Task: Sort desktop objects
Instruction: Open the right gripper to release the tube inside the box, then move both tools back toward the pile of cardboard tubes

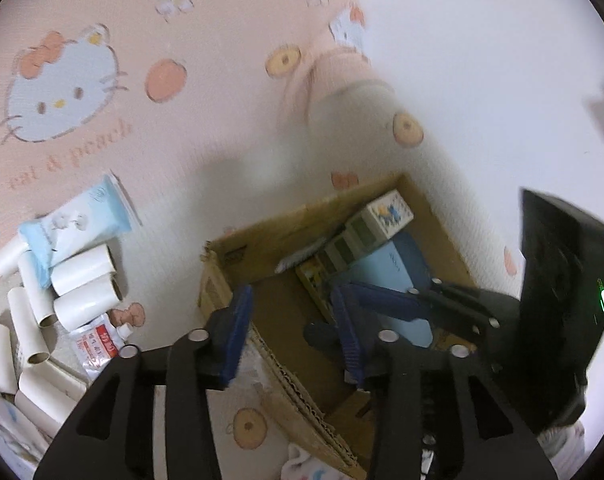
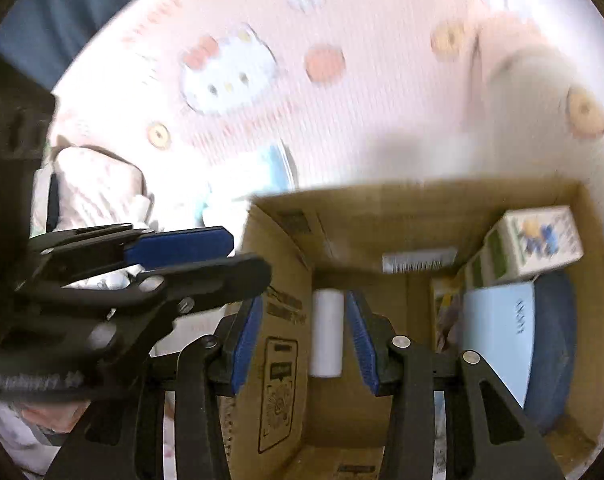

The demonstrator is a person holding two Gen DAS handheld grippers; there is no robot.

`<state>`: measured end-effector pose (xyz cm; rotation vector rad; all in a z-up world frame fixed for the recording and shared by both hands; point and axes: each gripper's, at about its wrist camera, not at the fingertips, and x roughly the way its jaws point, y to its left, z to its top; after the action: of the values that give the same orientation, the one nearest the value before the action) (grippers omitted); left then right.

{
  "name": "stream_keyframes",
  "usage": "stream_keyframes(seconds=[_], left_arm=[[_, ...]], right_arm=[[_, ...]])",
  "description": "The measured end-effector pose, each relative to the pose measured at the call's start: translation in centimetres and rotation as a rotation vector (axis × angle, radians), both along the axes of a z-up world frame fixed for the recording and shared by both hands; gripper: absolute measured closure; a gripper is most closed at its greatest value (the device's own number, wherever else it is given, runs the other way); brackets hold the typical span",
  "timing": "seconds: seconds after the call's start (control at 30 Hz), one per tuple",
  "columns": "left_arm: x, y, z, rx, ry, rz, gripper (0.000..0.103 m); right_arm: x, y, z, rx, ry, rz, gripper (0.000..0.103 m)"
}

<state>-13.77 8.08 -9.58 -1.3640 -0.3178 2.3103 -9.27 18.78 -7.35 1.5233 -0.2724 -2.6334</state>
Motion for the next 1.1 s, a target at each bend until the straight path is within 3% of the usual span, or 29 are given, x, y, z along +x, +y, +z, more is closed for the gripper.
stream_keyframes(seconds=[0.03, 0.17, 0.3, 0.4, 0.53, 0.63, 0.73, 0.9, 1.1], left_arm=[[0.4, -0.2, 0.2, -0.01, 0.013, 0.0, 0.044], [2.1, -1.0, 1.0, -0.051, 0.02, -0.03, 0.044], [3.9, -1.9, 2.0, -0.111, 0.061, 0.004, 0.044], [4.7, -2.5, 2.2, -0.135, 0.053, 0.005, 0.044], [5.5, -4.1, 1.8, -0.068, 0.033, 0.012, 0.044], [6.1, -5.7, 0.9, 0.002, -0.006, 0.028, 0.044], [6.6, -7.4, -0.3, 0.044, -0.041, 0.054, 0.044], [7.8, -10.9, -2.9, 0.098, -0.109, 0.143, 0.044], [9.2, -15.7, -5.3, 0.124, -0.141, 0.276, 0.044]], right_arm=[[0.6, -0.2, 0.6, 0.022, 0.055, 0.013, 0.062], [2.1, -2.6, -0.7, 0.153, 0.206, 0.113, 0.062], [3.4, -5.0, -1.1, 0.208, 0.173, 0.182, 0.057], [4.1, -5.2, 0.9, 0.192, 0.182, 0.136, 0.047], [4.6, -5.3, 1.7, 0.162, 0.13, 0.045, 0.045], [4.9, -6.0, 1.9, 0.135, 0.126, 0.052, 0.045], [5.3, -7.8, 1.9, 0.179, 0.134, 0.082, 0.045], [5.5, -10.9, 1.6, 0.197, 0.17, 0.115, 0.045], [4.6, -13.6, 0.6, 0.148, 0.192, 0.139, 0.045]])
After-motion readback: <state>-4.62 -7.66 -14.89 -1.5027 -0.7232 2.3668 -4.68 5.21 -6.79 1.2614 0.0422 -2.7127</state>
